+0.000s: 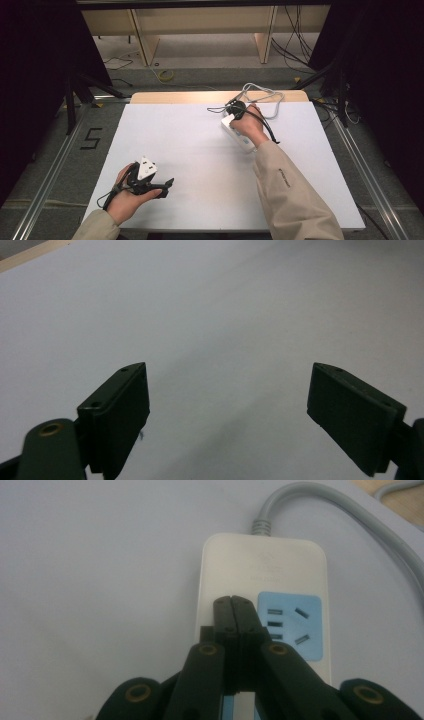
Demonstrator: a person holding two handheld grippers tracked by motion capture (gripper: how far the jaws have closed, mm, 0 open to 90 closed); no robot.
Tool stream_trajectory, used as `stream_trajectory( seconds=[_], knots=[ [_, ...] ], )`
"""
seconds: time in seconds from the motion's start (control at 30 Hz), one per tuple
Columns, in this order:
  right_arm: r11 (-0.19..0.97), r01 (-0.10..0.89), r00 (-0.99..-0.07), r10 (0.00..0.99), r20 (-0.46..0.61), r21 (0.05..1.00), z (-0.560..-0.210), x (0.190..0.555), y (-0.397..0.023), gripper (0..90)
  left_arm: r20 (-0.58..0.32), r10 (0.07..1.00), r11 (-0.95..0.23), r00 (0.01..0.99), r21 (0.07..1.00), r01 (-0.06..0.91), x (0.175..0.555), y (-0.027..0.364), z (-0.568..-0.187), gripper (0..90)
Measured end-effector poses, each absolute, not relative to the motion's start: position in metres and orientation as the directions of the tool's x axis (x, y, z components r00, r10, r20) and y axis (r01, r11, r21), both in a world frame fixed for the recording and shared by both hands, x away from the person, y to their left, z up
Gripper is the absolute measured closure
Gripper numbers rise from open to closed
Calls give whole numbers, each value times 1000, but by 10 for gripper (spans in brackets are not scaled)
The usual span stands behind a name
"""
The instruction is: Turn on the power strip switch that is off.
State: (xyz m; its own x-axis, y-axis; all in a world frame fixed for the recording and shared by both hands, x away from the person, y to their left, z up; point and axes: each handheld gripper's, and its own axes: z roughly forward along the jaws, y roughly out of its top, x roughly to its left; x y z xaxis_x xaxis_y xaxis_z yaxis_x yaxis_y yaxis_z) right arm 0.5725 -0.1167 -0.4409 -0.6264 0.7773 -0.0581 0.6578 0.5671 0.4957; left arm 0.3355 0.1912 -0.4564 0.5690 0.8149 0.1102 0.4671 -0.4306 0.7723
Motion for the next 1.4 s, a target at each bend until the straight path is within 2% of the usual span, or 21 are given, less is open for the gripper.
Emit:
stream_trajectory(
  seconds=[0.1, 0.2, 0.37, 1.4],
  knots=[
    [542, 652, -611, 790, -57, 530, -443, 573, -119, 900, 111, 814, -431, 570, 773, 465, 335, 191, -456, 168],
    [568, 639, -624, 777, -84, 519, -442, 573, -117, 900, 111, 814, -433, 570, 771, 468, 336, 191, -457, 168],
    [551, 647, -621, 782, -55, 526, -442, 574, -120, 900, 109, 813, -432, 572, 772, 467, 336, 191, -456, 168],
    [605, 626, -638, 760, -123, 492, -441, 572, -111, 900, 110, 807, -439, 580, 769, 465, 338, 189, -457, 168]
  ],
)
